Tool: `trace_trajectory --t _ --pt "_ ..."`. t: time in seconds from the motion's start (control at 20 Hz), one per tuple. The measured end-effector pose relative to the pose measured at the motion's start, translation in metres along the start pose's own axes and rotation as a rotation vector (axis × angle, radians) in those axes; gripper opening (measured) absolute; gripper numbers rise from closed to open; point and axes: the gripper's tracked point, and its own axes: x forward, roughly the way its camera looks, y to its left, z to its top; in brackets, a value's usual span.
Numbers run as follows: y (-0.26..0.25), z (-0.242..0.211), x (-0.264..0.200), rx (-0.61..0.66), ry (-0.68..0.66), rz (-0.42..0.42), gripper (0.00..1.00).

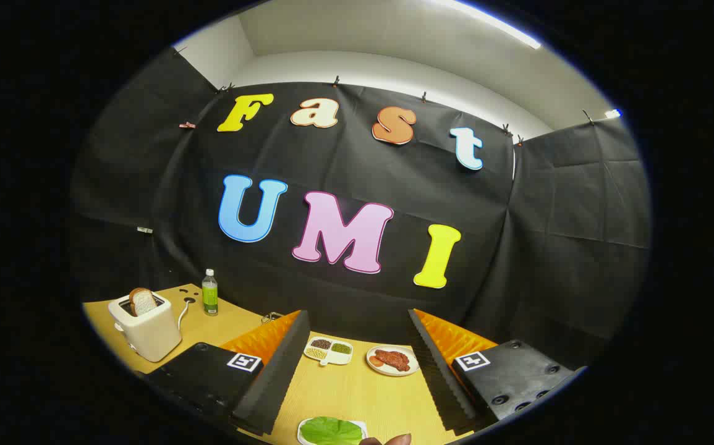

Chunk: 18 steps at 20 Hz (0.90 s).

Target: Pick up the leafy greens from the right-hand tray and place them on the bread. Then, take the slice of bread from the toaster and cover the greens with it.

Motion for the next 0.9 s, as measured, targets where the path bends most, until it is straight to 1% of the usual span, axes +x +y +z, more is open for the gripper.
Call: trace_trajectory --t 0.2,0.5,0.9 --pt "0.0 -0.004 0.003 0.008 0.017 0.01 0.97" --pt "0.002 -0.009 0.003 -0.013 0.042 0.013 0.97" --pt "0.003 -0.011 0.002 0.002 0.056 0.016 0.97"
